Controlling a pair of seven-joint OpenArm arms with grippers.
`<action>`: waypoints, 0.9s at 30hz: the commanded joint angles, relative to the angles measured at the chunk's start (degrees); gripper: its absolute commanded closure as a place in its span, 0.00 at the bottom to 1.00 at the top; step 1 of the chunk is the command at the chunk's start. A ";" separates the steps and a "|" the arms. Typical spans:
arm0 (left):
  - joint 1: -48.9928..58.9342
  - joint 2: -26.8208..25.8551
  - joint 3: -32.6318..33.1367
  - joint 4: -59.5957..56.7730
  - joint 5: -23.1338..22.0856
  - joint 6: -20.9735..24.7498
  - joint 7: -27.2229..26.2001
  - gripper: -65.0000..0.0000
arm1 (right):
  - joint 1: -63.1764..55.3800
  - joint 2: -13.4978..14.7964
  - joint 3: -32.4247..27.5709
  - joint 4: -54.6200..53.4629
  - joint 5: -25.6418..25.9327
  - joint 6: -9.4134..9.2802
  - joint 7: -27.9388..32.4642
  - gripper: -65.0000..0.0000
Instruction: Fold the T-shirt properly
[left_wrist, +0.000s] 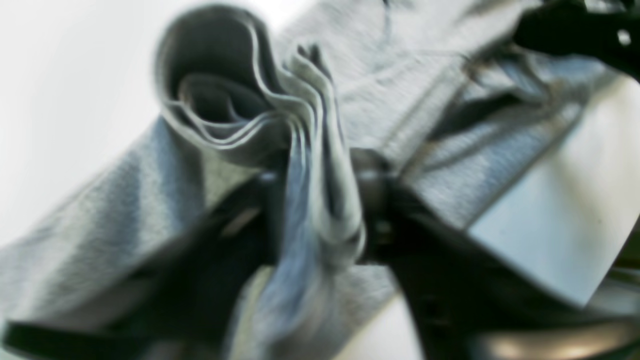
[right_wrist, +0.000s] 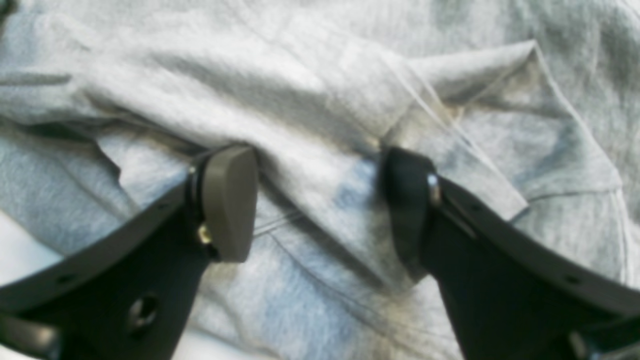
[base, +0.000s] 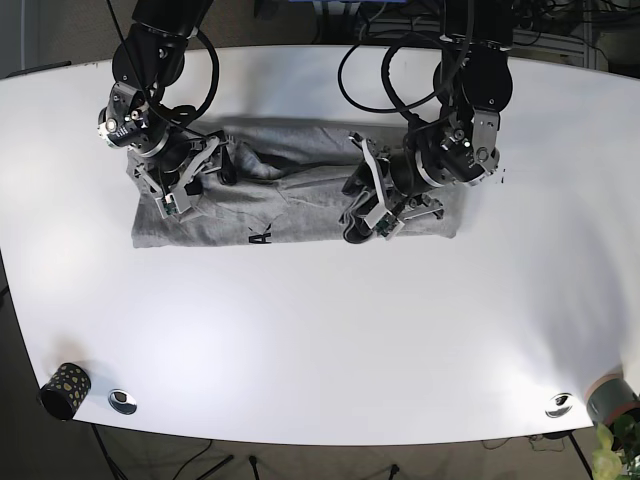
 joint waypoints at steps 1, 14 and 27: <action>-0.83 0.35 0.73 0.75 -0.49 -0.11 -1.32 0.61 | -0.13 0.28 0.13 0.01 -2.21 -0.56 -2.87 0.41; -0.31 -1.85 10.22 11.74 -0.57 -0.37 -1.15 0.47 | -0.04 0.37 0.05 1.94 -2.12 -0.56 -2.87 0.41; 3.39 -2.20 -12.20 10.86 -0.57 -1.25 -1.15 0.47 | 9.01 1.87 13.67 14.42 10.36 -0.56 -20.10 0.39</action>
